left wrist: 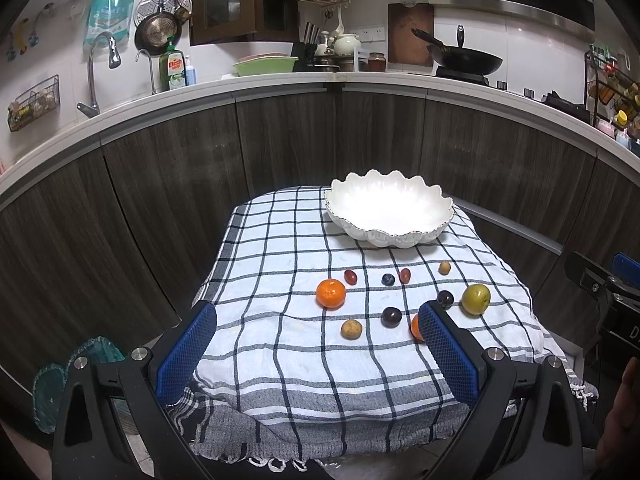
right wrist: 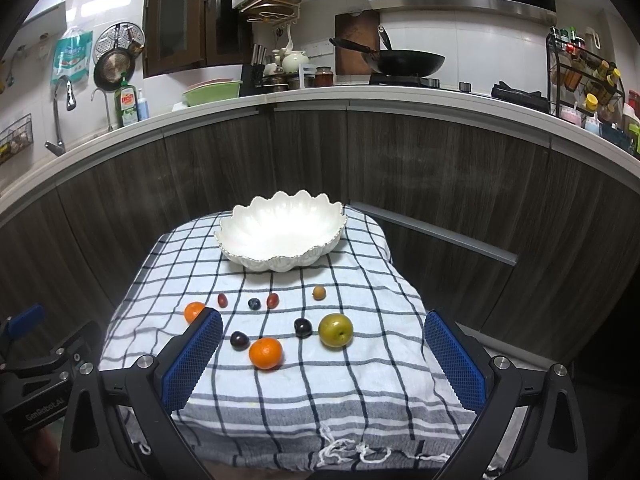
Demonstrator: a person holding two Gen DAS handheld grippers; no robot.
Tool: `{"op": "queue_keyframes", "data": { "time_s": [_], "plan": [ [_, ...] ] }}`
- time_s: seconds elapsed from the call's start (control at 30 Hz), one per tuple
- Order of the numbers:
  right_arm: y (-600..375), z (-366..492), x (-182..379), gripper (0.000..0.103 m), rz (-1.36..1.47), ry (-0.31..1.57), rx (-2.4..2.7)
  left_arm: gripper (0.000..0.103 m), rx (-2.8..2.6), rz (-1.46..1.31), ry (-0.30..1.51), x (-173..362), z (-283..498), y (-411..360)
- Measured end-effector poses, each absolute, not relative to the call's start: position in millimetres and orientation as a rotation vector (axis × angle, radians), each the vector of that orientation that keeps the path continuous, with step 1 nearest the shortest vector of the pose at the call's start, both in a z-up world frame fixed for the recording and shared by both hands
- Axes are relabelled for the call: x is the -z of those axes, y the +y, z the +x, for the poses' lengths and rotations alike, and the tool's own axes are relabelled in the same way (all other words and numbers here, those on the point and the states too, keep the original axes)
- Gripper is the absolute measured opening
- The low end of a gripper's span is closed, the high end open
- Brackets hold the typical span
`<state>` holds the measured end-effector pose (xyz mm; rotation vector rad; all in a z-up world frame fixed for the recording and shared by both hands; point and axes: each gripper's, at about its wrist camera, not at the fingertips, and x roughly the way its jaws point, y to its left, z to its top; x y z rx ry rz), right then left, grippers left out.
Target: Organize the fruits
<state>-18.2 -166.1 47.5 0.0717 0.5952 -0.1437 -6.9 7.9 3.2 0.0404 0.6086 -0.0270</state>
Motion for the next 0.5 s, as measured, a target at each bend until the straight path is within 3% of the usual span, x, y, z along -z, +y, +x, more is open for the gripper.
{"op": "queue_keyframes", "data": {
  "time_s": [0.5],
  "plan": [
    [-166.5,-19.2,-49.0,0.102,0.073,0.593,0.144,0.103,0.024,0.04,0.601,-6.6,-6.6,8.4]
  ]
}}
